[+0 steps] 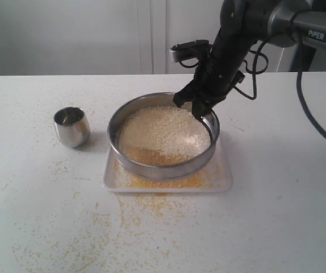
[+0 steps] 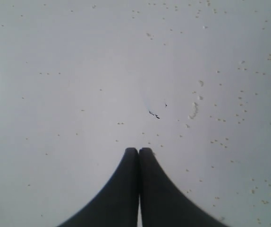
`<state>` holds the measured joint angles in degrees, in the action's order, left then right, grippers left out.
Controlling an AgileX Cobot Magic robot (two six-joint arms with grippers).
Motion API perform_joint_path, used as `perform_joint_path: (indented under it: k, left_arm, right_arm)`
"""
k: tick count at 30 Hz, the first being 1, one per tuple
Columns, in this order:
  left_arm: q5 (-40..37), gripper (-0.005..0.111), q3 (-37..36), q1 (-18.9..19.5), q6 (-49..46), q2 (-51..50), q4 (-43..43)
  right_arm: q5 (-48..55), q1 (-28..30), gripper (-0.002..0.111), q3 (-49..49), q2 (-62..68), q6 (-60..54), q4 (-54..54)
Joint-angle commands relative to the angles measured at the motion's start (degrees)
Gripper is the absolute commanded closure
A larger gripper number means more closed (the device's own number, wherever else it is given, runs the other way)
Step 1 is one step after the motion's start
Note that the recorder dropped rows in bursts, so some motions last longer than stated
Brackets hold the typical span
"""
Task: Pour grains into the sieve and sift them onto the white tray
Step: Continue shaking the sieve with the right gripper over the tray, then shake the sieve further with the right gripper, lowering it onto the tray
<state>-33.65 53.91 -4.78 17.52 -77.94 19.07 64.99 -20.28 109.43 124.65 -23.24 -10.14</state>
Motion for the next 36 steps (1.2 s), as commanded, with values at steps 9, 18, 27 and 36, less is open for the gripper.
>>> perform_joint_path:
  k: [9,18,27,36]
  left_arm:
    - [-0.5,0.107,-0.2,0.1,0.3,0.6,0.3]
    - [-0.5,0.107,-0.2,0.1,0.3,0.6,0.3]
    - [-0.5,0.107,-0.2,0.1,0.3,0.6,0.3]
    - [-0.5,0.107,-0.2,0.1,0.3,0.6,0.3]
  right_arm:
    - [-4.4,0.2,0.108,0.0,-1.1,13.6,4.5]
    - [-2.0,0.7,0.108,-0.9,-1.7,-3.1,-11.0]
    - [-4.2,0.3,0.108,-0.9,-3.8,-6.5,-5.9]
    - [-5.1,0.4,0.108,-0.9,-4.5,-4.8,-4.5]
